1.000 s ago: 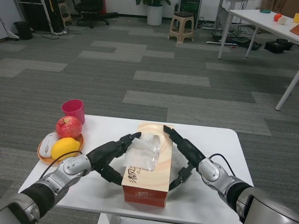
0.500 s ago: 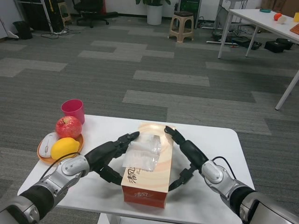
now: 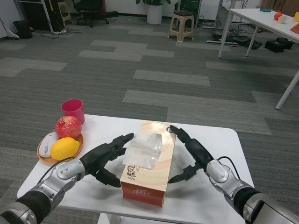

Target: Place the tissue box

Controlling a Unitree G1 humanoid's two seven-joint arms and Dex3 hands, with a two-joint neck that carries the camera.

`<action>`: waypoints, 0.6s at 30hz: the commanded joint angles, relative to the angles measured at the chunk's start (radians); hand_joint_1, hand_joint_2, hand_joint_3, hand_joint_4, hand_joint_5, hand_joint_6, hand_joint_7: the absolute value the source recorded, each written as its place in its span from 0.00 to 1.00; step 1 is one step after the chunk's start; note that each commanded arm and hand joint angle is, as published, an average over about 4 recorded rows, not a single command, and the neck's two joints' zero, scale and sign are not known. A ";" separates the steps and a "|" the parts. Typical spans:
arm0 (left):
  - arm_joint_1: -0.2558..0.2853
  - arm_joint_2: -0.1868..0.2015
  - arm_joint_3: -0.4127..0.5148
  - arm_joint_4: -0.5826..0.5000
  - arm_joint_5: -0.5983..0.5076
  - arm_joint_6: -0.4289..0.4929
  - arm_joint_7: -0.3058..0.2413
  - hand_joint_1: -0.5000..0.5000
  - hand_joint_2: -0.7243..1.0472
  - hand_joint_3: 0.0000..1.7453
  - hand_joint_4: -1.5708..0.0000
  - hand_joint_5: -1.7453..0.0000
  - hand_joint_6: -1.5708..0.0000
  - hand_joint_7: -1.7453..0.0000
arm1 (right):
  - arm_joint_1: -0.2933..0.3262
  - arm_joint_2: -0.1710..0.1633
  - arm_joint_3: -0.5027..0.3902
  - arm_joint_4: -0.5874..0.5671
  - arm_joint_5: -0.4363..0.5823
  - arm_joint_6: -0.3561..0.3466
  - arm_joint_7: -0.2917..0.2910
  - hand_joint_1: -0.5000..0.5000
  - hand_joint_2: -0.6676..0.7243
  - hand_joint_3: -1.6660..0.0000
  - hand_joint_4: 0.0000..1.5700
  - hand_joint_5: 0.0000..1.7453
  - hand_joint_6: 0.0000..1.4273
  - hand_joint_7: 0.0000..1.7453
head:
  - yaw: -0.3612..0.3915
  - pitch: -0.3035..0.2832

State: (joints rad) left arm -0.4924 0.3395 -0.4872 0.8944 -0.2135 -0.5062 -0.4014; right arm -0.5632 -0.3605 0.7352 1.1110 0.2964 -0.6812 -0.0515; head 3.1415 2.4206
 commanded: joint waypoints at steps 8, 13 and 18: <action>0.054 0.021 0.134 -0.017 0.024 0.001 -0.007 1.00 0.80 0.01 1.00 0.69 1.00 1.00 | 0.040 -0.025 -0.084 0.004 -0.005 0.000 0.012 0.04 0.27 0.75 0.00 0.00 0.00 0.04 | 0.011 0.002; 0.070 0.026 0.177 -0.032 0.030 0.000 -0.007 1.00 0.80 0.03 1.00 0.71 1.00 1.00 | 0.052 -0.034 -0.108 -0.028 -0.006 -0.001 0.017 0.04 0.27 0.71 0.00 0.00 0.00 0.04 | 0.011 0.002; 0.071 0.026 0.177 -0.031 0.027 0.000 -0.007 1.00 0.80 0.03 1.00 0.71 1.00 1.00 | 0.052 -0.035 -0.108 -0.057 -0.008 -0.003 0.018 0.04 0.27 0.71 0.00 0.00 0.00 0.04 | 0.010 0.001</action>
State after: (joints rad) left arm -0.4288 0.3602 -0.3167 0.8640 -0.1865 -0.5060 -0.4075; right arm -0.5178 -0.3836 0.6357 1.0676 0.2924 -0.6808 -0.0359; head 3.1513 2.4219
